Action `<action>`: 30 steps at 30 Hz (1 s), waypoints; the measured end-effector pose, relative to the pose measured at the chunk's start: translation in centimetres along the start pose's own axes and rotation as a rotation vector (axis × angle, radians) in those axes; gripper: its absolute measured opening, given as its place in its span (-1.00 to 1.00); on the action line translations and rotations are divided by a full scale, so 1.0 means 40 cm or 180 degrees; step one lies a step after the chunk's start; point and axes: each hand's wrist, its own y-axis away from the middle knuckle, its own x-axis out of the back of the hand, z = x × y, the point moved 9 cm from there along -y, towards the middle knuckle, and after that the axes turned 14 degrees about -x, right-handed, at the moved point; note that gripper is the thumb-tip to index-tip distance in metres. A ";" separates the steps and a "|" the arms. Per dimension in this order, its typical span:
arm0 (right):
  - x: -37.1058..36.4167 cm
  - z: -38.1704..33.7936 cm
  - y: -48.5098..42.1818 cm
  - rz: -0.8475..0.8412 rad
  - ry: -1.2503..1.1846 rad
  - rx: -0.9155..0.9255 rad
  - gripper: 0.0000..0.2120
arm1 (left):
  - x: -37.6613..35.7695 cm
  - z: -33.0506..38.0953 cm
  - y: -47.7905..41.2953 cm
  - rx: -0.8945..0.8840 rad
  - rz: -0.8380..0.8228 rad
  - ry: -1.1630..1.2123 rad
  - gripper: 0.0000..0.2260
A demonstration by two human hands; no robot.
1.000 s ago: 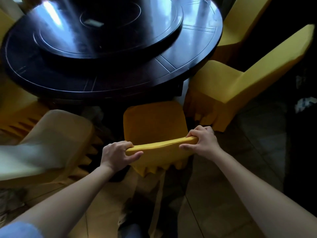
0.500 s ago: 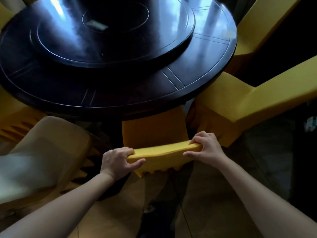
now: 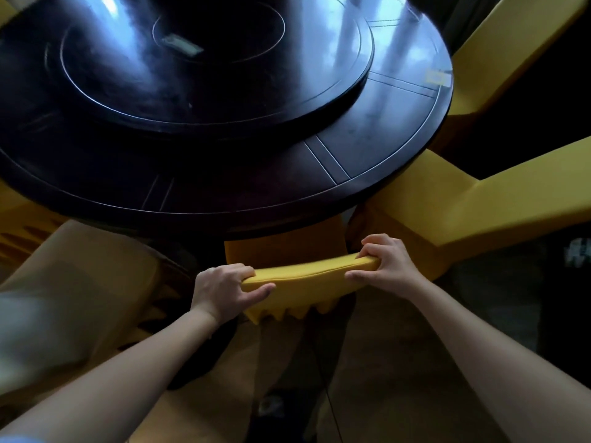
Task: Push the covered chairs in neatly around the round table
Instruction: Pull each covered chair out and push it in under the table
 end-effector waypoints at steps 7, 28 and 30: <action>0.019 -0.008 -0.054 0.0039 -0.0022 0.0007 -0.43 | -0.009 -0.023 -0.046 0.0002 -0.0002 -0.0026 -0.31; 0.082 0.066 0.099 0.1201 -0.0627 -0.0577 -0.54 | 0.050 0.124 -0.118 -0.0157 -0.0533 -0.0042 -0.44; 0.163 0.131 0.087 0.1349 -0.0676 -0.0518 -0.53 | -0.005 0.187 -0.180 -0.0127 -0.0748 0.0079 -0.48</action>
